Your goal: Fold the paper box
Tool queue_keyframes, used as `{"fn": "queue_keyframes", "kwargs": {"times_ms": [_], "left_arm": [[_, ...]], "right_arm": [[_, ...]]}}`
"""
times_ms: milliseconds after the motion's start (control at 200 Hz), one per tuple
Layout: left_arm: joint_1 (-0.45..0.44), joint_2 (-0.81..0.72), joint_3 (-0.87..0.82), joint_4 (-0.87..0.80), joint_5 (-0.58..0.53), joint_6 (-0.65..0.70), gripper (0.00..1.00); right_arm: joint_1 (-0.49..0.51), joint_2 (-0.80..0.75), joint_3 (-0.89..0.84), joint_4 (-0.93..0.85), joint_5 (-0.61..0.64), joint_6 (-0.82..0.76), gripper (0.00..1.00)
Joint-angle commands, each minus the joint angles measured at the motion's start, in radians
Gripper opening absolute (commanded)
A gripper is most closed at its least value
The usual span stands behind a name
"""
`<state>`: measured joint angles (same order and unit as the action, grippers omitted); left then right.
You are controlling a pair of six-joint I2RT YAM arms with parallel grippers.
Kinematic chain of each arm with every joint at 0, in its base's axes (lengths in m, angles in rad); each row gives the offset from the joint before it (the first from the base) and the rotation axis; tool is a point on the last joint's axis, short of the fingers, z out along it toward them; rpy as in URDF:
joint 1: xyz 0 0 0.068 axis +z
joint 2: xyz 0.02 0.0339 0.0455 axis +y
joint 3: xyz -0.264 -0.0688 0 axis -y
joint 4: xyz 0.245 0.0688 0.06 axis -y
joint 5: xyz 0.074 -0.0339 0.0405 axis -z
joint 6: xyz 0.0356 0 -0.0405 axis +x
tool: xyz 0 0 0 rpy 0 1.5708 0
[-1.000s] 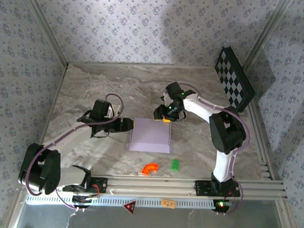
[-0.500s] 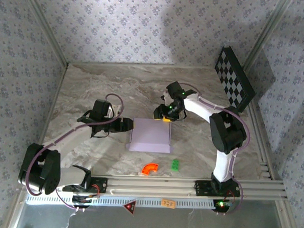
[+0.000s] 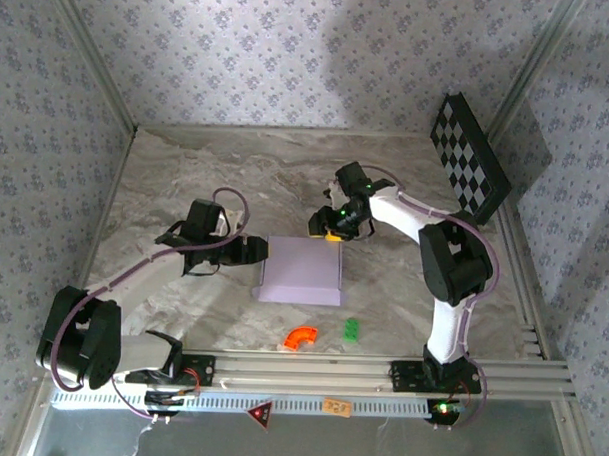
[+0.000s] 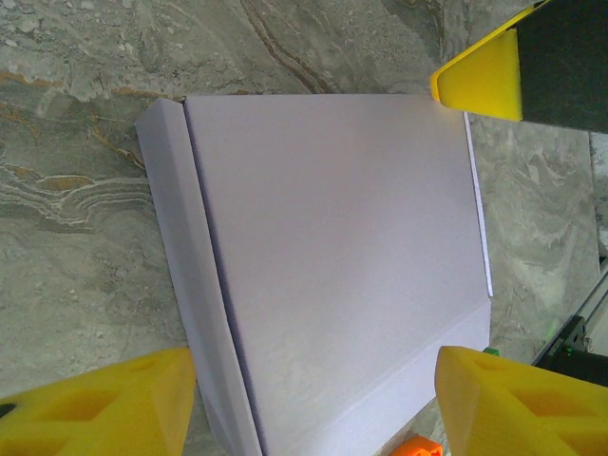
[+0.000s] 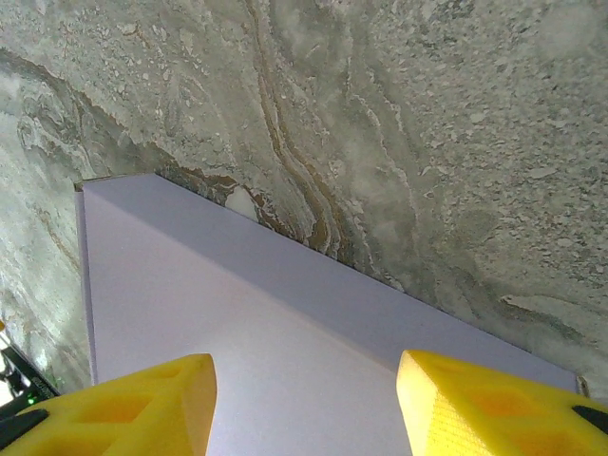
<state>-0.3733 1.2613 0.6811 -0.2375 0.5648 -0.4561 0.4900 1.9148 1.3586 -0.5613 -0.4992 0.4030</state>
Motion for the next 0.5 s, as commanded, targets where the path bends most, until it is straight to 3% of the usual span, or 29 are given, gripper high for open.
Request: {"fn": "queue_keyframes", "kwargs": {"times_ms": [0, 180, 495], "left_arm": [[-0.011, -0.024, 0.011, 0.001, 0.015, 0.027, 0.68], [-0.101, -0.057, 0.054, -0.015, -0.04, 0.173, 0.71], [-0.314, -0.17, 0.097, -0.048, -0.255, 0.713, 0.87]], "right_arm": [[-0.008, 0.04, -0.005, -0.014, 0.011, -0.003, 0.56], [-0.018, 0.06, 0.01, -0.024, 0.014, -0.005, 0.55], [-0.02, 0.063, 0.022, -0.025, 0.005, -0.01, 0.55]]}}
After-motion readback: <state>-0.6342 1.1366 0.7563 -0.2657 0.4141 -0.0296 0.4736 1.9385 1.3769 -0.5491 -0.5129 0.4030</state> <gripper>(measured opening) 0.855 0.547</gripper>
